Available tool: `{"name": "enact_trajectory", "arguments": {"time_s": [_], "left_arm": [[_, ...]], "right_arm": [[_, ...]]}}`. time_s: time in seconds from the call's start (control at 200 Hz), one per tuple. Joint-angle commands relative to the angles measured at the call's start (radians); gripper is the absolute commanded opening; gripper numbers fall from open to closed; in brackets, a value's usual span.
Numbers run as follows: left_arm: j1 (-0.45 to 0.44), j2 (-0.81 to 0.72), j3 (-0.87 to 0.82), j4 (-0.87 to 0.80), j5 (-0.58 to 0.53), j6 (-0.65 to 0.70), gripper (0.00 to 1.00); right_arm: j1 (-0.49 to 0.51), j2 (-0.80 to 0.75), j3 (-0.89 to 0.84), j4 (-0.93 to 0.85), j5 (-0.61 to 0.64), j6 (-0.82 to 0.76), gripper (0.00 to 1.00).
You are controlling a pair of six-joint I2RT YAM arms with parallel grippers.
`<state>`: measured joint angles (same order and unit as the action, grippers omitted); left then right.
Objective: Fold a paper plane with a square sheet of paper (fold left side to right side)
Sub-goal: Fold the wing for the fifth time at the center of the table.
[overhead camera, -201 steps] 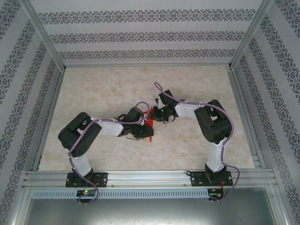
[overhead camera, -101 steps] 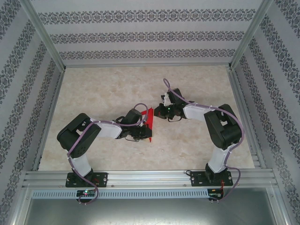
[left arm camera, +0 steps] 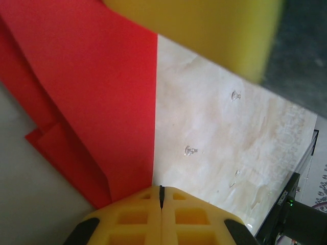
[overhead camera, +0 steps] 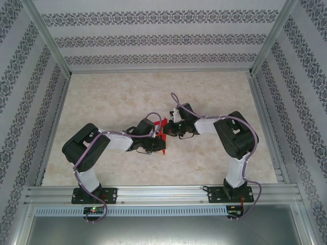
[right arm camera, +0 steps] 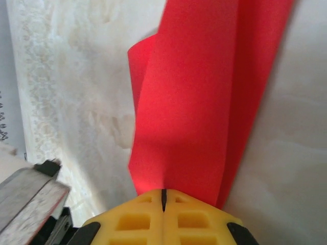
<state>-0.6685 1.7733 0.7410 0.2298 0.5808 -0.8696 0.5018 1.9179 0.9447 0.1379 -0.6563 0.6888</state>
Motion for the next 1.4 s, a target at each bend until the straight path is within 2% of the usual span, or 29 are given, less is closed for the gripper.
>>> {"name": "enact_trajectory", "arguments": {"time_s": [0.0,0.55,1.394], "left_arm": [[-0.02,0.003,-0.027,-0.086,-0.042,0.012,0.04],[-0.02,-0.012,-0.03,-0.11,-0.048,0.021,0.02],[-0.019,-0.003,-0.032,-0.115,-0.051,0.026,0.01]], "right_arm": [[0.006,0.039,0.062,-0.024,0.001,-0.048,0.0],[-0.02,0.146,0.196,-0.155,0.059,-0.154,0.0],[-0.135,0.334,0.527,-0.298,0.028,-0.224,0.0]]}}
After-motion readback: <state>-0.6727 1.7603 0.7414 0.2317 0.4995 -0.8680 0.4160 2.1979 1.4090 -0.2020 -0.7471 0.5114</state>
